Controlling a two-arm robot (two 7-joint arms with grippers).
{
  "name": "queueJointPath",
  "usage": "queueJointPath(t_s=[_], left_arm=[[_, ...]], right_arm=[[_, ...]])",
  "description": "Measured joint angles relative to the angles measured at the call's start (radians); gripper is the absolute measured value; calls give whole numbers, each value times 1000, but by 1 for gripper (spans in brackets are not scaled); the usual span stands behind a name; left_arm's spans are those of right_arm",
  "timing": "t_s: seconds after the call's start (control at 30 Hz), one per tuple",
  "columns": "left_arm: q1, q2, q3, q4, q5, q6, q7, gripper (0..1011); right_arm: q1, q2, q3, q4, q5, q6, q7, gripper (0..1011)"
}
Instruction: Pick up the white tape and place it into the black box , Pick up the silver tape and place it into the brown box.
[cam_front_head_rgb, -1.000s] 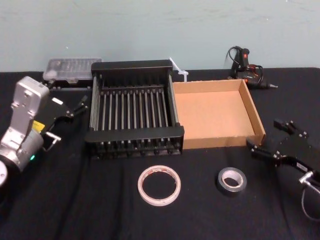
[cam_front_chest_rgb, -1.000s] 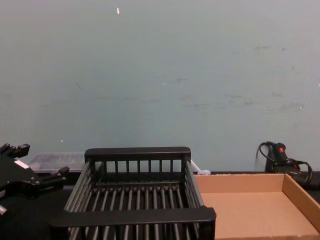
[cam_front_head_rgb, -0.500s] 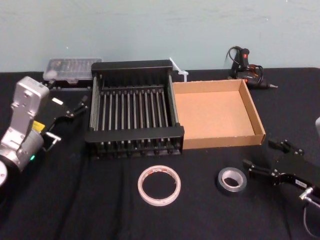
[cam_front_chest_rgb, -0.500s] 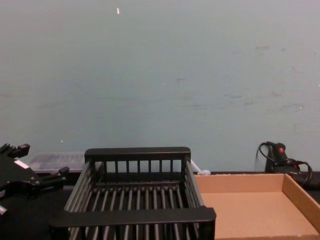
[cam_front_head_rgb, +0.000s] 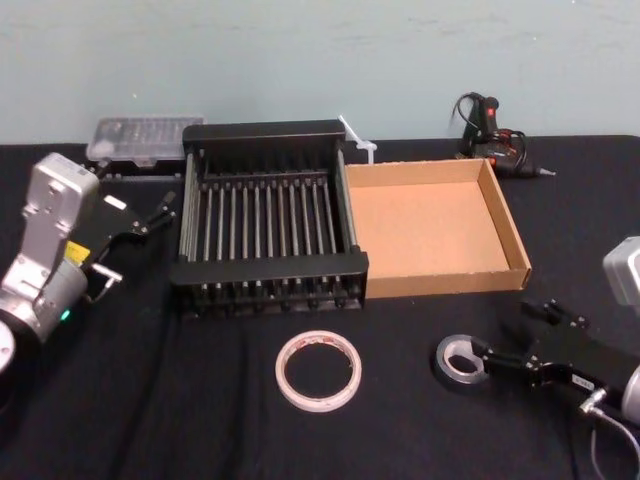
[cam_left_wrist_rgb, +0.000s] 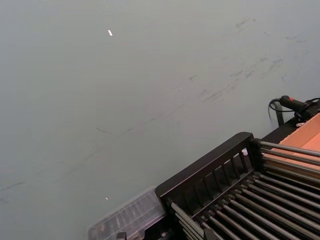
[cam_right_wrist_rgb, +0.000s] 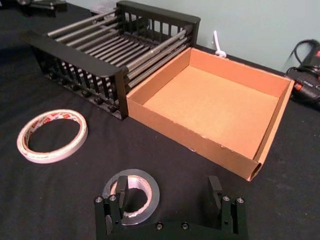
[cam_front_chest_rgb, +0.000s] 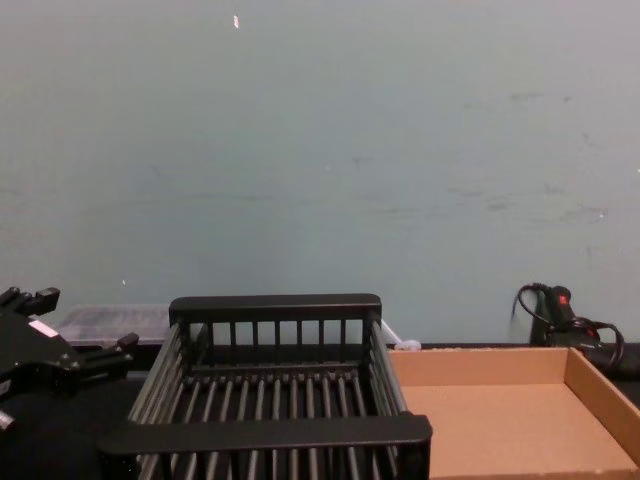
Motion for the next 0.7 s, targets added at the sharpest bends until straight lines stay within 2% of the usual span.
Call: queueJointPath(t_s=[0.37,0.7], left_arm=[[0,0,0,0,0,0,0,1002],[0,0,0,0,0,0,0,1001]], right_arm=[[52,-50,-20,72,-19,42,28,1002],[71,-65,-29,92,-36,54,35,1002]])
